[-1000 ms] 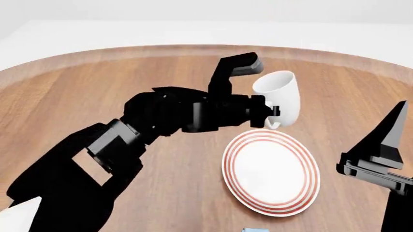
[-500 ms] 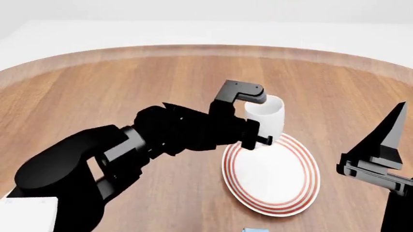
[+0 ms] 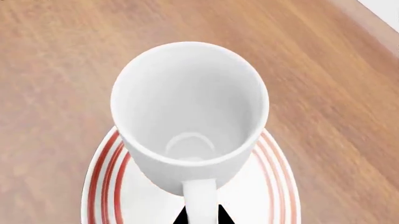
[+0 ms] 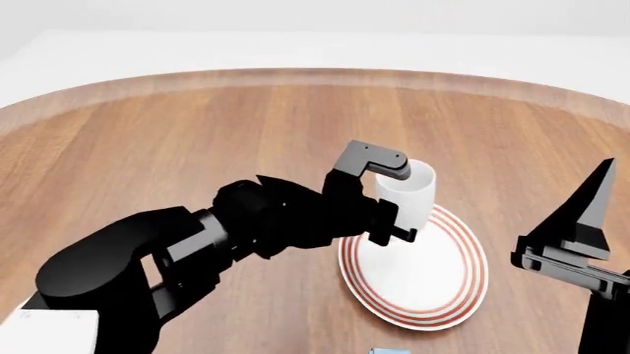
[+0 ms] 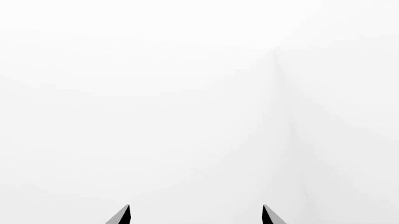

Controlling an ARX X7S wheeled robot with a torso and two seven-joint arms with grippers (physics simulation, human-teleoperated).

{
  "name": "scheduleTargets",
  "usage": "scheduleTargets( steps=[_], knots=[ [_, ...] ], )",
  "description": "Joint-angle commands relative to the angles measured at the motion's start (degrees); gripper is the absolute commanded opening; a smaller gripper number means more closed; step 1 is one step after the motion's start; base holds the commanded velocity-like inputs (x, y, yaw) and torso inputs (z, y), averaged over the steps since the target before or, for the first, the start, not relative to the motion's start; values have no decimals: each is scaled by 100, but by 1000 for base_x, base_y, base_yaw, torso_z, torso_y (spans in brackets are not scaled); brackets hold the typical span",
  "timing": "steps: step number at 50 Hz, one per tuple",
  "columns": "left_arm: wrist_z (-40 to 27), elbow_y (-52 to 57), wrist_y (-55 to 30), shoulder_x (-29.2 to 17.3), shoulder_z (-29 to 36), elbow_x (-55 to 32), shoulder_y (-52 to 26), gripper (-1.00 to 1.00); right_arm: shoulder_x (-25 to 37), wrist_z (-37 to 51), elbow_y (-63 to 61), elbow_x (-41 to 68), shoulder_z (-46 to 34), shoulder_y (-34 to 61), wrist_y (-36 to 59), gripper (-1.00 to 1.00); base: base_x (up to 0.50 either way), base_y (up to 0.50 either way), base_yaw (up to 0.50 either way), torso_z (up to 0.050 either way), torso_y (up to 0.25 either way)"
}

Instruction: Pick up the white mug and put it on the plate, and put the chocolate pudding to the right of the plate.

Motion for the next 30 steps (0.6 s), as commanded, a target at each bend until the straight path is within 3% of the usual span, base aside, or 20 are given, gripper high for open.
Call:
scheduleTargets(
  steps=[1,30],
  knots=[
    [-149,91,-76,6,11,419,103,-100,11,4,43,36,3,-11,-46,100,0,0,0,0,0],
    [70,195,-286,6,-51,479,37,-100,30,10,113,180,-11,-35,-122,100,0,0,0,0,0]
  ],
)
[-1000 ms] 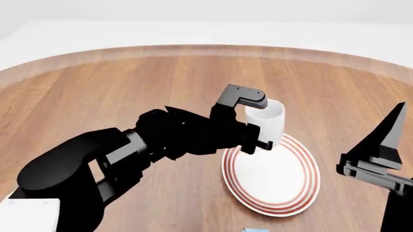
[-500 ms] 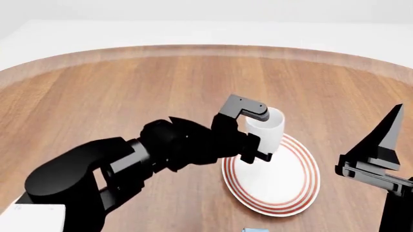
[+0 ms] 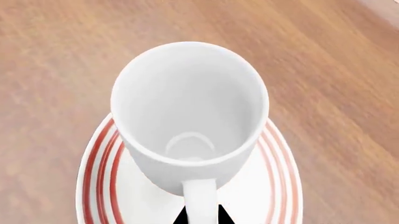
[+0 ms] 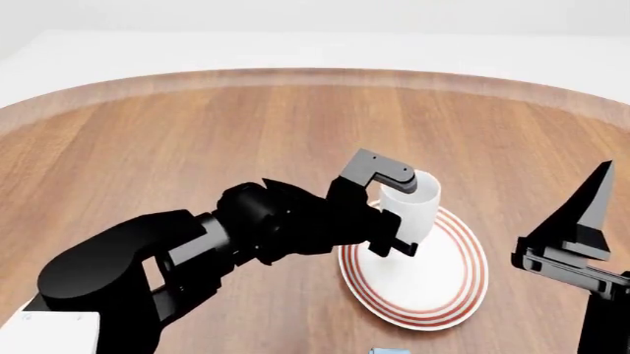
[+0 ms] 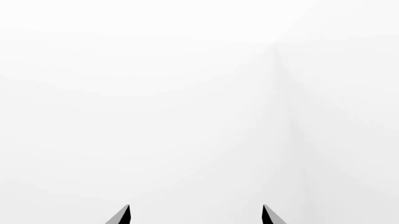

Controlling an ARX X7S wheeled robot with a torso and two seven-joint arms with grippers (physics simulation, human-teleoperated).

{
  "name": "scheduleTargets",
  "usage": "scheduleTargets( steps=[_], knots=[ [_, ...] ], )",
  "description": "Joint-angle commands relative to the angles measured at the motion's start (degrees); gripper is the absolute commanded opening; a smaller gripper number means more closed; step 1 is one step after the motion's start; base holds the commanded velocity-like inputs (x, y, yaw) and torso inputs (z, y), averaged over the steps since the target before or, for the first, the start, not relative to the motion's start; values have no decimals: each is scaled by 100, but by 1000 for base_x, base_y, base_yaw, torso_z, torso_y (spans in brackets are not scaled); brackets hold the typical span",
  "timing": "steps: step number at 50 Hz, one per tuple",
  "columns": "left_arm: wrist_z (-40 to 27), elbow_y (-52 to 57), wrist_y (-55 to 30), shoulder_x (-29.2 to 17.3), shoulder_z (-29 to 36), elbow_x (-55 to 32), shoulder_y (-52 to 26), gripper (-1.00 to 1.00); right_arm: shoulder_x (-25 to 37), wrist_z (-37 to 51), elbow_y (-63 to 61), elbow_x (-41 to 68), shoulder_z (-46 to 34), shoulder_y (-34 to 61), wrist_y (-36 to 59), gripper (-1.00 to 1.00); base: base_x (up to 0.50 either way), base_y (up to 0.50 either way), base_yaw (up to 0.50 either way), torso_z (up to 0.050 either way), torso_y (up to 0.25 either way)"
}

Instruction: Pick up the white mug and put it on the plate, and put the chocolate pudding to the right of the plate.

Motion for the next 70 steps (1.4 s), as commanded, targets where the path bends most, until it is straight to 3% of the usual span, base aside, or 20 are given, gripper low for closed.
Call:
scheduleTargets(
  steps=[1,55,56,70],
  knots=[
    [22,-9,-99,5,-54,77,-12,-100,12,7,18,37,-5,-10,-23,100,0,0,0,0,0],
    [322,-140,-35,5,-64,150,433,-100,49,44,127,59,-63,-27,-133,100,0,0,0,0,0],
    [316,-136,-39,5,-60,176,447,100,50,45,129,63,-66,-25,-129,100,0,0,0,0,0],
    [312,-162,-70,5,-70,244,581,100,64,73,133,80,-59,-25,-133,100,0,0,0,0,1]
  ],
)
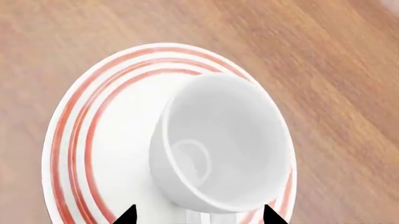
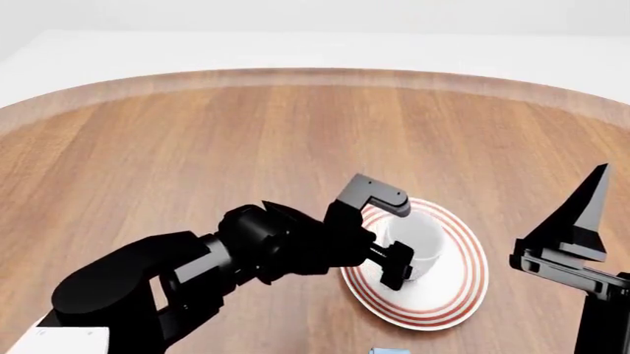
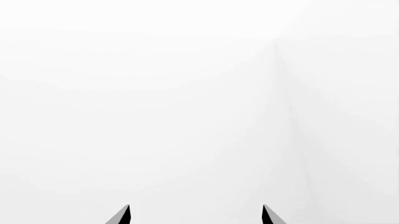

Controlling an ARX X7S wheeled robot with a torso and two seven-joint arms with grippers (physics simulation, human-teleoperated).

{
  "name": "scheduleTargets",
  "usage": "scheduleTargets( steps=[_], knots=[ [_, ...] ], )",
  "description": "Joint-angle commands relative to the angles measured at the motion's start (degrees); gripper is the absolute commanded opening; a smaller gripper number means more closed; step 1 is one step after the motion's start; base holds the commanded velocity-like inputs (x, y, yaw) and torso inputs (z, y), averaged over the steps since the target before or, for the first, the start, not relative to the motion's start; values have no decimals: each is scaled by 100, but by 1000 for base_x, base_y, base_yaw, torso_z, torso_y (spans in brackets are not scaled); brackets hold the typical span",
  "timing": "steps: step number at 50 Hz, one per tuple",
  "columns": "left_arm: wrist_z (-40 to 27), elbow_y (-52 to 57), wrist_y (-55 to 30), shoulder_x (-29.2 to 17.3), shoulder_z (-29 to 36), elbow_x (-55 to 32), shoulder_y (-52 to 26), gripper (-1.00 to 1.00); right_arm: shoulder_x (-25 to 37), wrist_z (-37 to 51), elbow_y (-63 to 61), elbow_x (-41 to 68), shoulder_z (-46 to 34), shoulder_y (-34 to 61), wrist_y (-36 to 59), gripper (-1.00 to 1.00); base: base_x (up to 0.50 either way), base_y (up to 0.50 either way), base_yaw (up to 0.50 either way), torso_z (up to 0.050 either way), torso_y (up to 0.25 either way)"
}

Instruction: Pick up the white mug and put it on the plate, and put the chocolate pudding to the right of the plate.

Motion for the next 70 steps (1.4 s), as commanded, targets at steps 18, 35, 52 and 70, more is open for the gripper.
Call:
scheduleTargets(
  steps=[18,35,52,70],
  knots=[
    [-264,336,11,1,8,-177,-112,100,5,34,12,-86,-115,22,19,100,0,0,0,0,0],
    [-1252,1463,-37,-452,-120,-425,-358,100,23,65,-15,-173,-191,37,83,100,0,0,0,0,0],
    [-2610,3754,-91,-1427,-440,-662,-736,100,37,80,-27,-212,-247,36,89,100,0,0,0,0,0],
    [-3280,5997,312,-2878,-1217,-834,-1046,100,59,94,-57,-195,-288,37,103,100,0,0,0,0,0]
  ],
)
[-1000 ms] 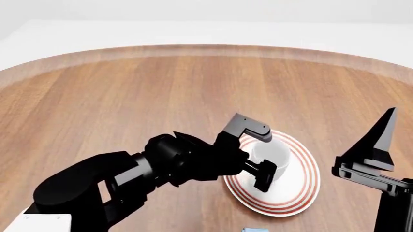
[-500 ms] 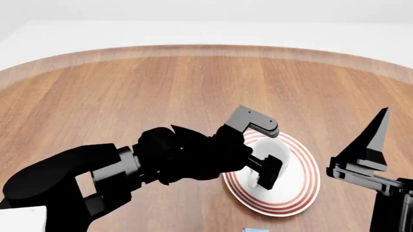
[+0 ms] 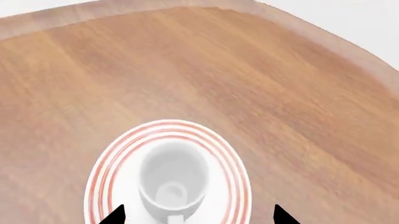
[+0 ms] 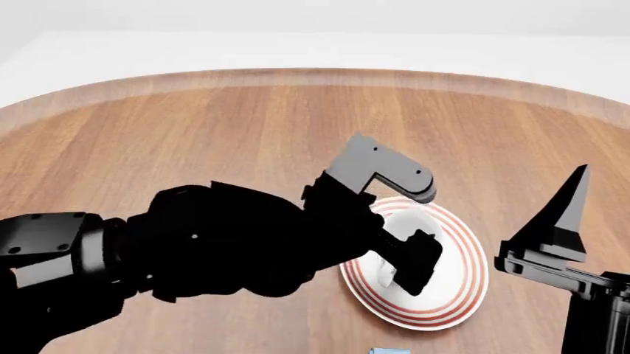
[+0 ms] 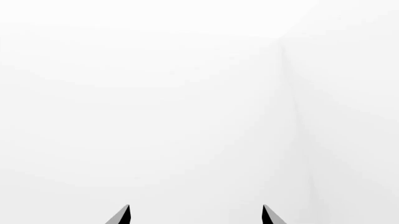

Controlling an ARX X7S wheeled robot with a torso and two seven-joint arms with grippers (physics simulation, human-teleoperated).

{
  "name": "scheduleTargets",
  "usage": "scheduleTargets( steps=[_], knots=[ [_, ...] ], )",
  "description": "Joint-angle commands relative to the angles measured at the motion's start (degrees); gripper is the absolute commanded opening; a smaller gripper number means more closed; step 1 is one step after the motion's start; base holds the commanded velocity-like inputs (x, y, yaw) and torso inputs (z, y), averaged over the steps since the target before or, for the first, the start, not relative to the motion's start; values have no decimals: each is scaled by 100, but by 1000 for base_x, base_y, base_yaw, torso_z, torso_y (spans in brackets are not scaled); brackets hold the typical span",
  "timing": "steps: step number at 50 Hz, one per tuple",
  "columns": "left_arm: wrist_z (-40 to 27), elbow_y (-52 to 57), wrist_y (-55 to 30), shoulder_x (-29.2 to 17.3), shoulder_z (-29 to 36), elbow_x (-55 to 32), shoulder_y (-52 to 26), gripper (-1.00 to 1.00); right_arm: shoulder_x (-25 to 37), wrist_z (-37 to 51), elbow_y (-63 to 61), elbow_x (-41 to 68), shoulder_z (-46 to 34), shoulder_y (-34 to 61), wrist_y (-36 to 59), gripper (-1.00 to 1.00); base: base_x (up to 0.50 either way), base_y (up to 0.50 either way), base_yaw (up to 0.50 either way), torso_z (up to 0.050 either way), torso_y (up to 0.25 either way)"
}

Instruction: Pick up the white mug and put it on the plate, and put the chocolate pudding to the right of the plate.

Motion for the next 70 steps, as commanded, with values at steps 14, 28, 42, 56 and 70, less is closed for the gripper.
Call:
scheduleTargets(
  steps=[14,28,42,56,70],
  knots=[
    [-510,1721,705,-2005,-796,494,-36,100,20,3,13,-1,-91,30,15,100,0,0,0,0,0],
    [-995,1990,1473,-2904,-888,1504,694,100,19,9,-2,-61,-185,30,36,100,0,0,0,0,0],
    [-1054,2284,2102,-3605,-1065,1686,1181,100,34,11,-59,-97,-277,38,90,100,0,0,0,0,0],
    [-1223,2424,2340,-3769,-1114,2093,1350,100,77,51,-191,-165,-386,112,387,100,0,0,0,0,0],
    [-1294,2537,2353,-3820,-1137,2187,1372,100,117,305,-1331,-51,-904,146,2135,100,0,0,0,0,0]
  ],
)
